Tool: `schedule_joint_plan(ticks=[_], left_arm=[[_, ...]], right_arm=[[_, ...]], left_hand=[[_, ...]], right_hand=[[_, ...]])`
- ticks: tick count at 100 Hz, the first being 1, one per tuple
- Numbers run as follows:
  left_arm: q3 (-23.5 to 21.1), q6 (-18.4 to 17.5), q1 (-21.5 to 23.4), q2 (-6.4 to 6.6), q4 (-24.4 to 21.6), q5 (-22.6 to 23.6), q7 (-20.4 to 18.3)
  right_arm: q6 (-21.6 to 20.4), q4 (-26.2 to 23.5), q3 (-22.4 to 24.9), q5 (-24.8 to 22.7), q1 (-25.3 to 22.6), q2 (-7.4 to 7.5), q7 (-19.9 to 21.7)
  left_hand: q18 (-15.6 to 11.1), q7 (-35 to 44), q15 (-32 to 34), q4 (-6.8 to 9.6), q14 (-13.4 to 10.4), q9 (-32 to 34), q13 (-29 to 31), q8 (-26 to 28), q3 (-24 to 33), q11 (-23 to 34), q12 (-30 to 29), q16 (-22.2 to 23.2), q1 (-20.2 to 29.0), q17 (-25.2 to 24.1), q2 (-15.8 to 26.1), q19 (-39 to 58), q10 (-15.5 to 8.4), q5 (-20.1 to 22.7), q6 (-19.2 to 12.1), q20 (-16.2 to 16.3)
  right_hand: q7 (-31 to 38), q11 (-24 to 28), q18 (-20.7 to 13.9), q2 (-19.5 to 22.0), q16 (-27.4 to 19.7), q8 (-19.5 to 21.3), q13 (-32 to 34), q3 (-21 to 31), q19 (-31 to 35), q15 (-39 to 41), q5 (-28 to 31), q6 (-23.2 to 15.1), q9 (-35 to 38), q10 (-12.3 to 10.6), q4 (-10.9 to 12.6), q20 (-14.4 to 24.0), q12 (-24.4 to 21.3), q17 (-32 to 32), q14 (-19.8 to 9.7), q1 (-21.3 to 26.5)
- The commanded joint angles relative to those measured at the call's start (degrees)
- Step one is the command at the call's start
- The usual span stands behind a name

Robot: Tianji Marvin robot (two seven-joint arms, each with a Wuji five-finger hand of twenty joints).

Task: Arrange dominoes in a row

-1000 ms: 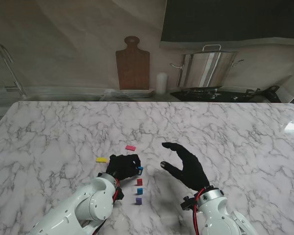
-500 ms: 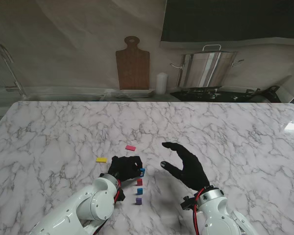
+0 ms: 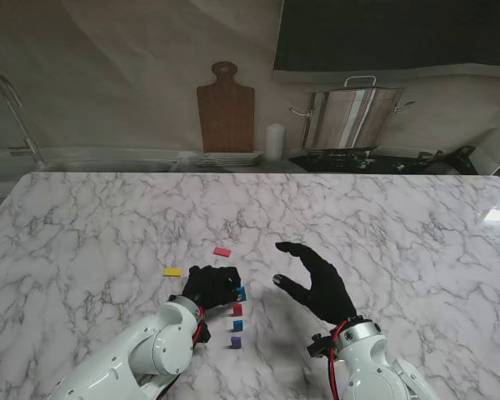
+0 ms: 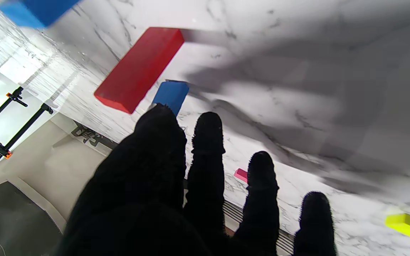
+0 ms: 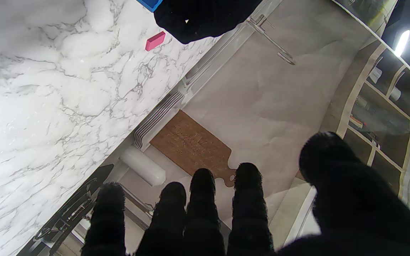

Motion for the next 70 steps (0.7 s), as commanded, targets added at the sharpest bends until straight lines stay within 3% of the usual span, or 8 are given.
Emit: schedule_joint_plan(ticks=[1, 70], left_arm=[[0.01, -0.07, 0.08, -0.01, -0.09, 0.07, -0.66], [-1.2, -1.95, 0.65, 0.85, -0.97, 2.5, -1.89]], right_arm=[[0.35, 0.04, -0.05, -0.01, -0.17, -0.08, 0.01], [0.34, 0.0, -0.04, -0.05, -0.21, -0.08, -0.03]], left_hand=[[-0.45, 0.6, 0.37, 2.42, 0.56, -1.26, -1.37, 1.66, 0.03, 1.08, 0.9, 0.86, 3.42, -1.41, 2.31, -1.18, -0.07, -0.12, -0.51, 1.44], [-0.64, 0.0, -0.46, 2.6, -0.02, -2.96, -2.25, 3.58, 0.8, 1.58, 1.94, 0.62, 2.95, -1.49, 2.12, -3.08, -0.86, -0.24, -1.96, 2.96]], right_hand=[[0.69, 0.73, -0.08, 1.27, -0.64, 0.75, 1.19, 1.25, 0.53, -0.34, -0.8, -0.62, -0.5, -0.23, 1.34, 0.74, 0.37, 0.07, -0.98, 1.52], [0.68, 0.75, -0.07, 1.27, -0.64, 0.75, 1.19, 1.19, 0.54, -0.34, -0.81, -0.59, -0.46, -0.14, 1.34, 0.75, 0.37, 0.09, -1.04, 1.49]])
